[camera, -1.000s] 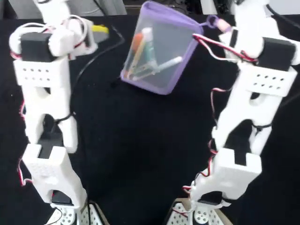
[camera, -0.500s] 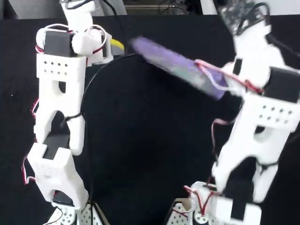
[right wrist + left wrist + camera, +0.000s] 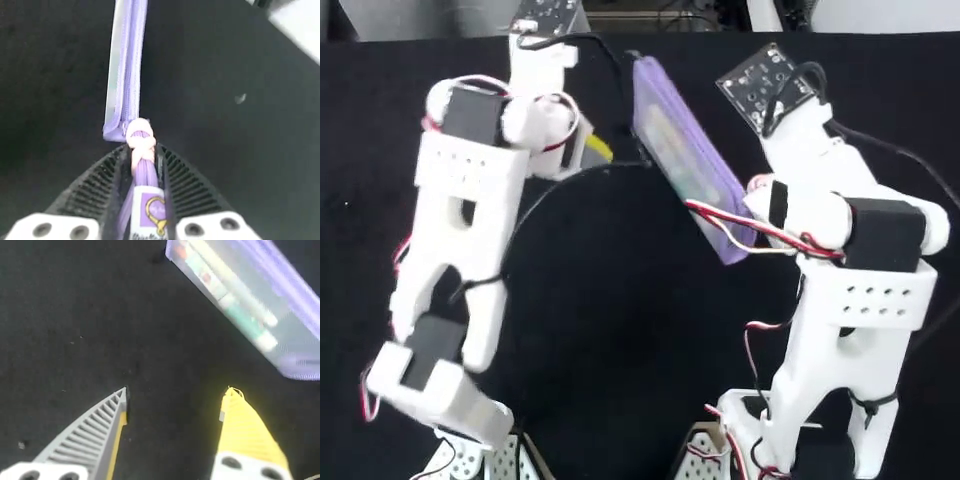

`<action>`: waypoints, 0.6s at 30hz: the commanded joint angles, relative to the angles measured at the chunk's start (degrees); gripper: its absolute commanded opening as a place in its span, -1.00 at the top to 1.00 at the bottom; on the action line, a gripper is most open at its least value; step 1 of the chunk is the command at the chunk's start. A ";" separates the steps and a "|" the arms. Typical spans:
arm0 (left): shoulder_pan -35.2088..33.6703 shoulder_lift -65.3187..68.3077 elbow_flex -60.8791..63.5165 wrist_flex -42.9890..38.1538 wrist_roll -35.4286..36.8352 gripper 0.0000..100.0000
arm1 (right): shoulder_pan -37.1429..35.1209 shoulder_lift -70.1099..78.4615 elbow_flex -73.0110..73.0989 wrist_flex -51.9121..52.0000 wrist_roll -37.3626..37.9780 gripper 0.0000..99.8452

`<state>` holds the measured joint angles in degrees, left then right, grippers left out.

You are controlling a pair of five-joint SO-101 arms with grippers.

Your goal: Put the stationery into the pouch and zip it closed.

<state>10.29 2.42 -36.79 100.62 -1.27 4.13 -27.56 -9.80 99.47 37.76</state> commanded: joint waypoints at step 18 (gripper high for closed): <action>3.30 -9.67 42.77 -19.16 -13.71 0.41 | -3.08 -11.03 0.04 -3.25 -5.27 0.98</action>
<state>12.57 -5.05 3.03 84.97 -14.55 1.76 -33.27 -8.75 98.95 33.63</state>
